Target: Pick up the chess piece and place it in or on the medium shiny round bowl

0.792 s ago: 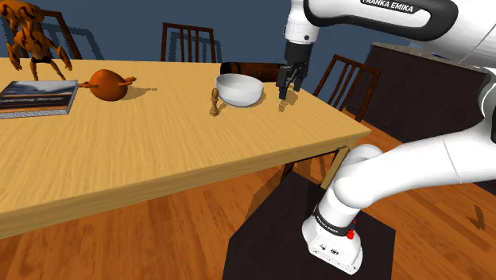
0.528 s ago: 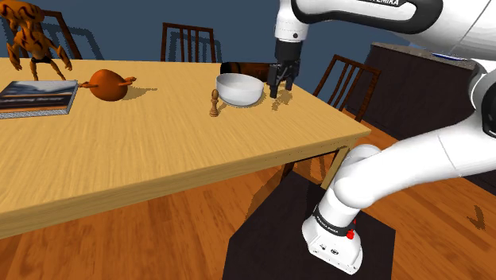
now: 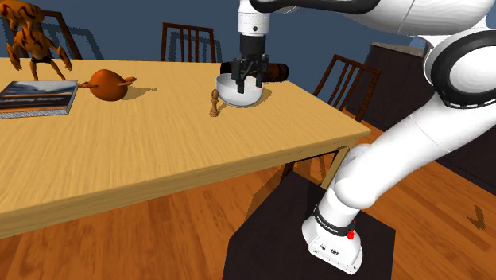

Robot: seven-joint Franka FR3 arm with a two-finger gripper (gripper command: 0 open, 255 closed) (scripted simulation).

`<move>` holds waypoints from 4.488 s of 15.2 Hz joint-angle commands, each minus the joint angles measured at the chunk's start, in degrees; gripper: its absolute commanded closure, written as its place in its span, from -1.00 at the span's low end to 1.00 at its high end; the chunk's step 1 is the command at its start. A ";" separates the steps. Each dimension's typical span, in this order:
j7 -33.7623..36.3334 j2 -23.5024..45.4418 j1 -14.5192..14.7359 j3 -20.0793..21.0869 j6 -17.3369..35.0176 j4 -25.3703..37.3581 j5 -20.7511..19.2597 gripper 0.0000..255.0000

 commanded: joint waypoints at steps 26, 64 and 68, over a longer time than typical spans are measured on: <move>6.14 19.66 1.89 3.19 3.38 13.76 2.76 1.00; 8.11 29.88 2.52 3.64 -23.14 50.47 1.77 1.00; 2.24 30.94 -0.80 1.33 -24.80 53.00 1.11 1.00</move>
